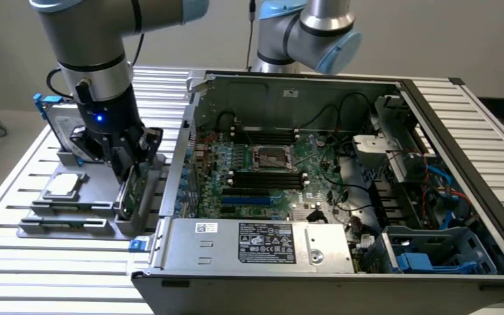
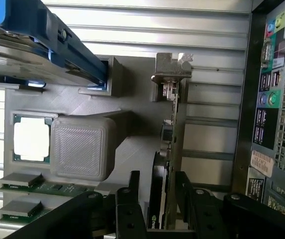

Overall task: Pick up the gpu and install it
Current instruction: 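Pick up the gpu and move the gpu toward the slot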

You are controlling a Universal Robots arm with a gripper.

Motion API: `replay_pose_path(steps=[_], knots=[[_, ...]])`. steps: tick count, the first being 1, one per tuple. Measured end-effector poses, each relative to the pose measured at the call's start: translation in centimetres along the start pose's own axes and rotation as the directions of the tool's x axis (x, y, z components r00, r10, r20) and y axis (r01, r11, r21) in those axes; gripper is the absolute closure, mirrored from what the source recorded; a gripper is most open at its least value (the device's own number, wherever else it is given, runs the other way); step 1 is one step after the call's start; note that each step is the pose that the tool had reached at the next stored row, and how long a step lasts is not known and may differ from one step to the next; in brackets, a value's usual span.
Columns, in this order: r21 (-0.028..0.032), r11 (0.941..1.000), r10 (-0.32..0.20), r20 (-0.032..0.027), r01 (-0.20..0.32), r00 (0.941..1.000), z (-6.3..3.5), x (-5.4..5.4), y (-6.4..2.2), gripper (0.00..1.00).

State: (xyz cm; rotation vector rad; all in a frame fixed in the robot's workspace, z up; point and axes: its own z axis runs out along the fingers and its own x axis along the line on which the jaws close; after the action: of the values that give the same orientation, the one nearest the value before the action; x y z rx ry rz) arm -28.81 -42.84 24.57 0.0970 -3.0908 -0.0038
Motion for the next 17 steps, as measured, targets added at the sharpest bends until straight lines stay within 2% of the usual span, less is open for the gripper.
replay_pose_path(steps=[1,2,7,13,17], knots=[[0.0019,1.0,0.001,0.0055,-0.001,1.0,0.09,0.07,0.01,0.58],[0.0032,1.0,0.002,0.0081,-0.002,1.0,0.14,0.15,0.02,0.58],[0.003,1.0,0.009,0.0099,-0.01,0.9999,0.24,0.29,0.03,0.58],[0.0038,0.9998,0.022,0.0217,-0.022,0.9995,0.32,0.3,0.03,0.58],[0.0038,0.9997,0.023,0.0228,-0.023,0.9995,0.32,0.31,0.03,0.58]])
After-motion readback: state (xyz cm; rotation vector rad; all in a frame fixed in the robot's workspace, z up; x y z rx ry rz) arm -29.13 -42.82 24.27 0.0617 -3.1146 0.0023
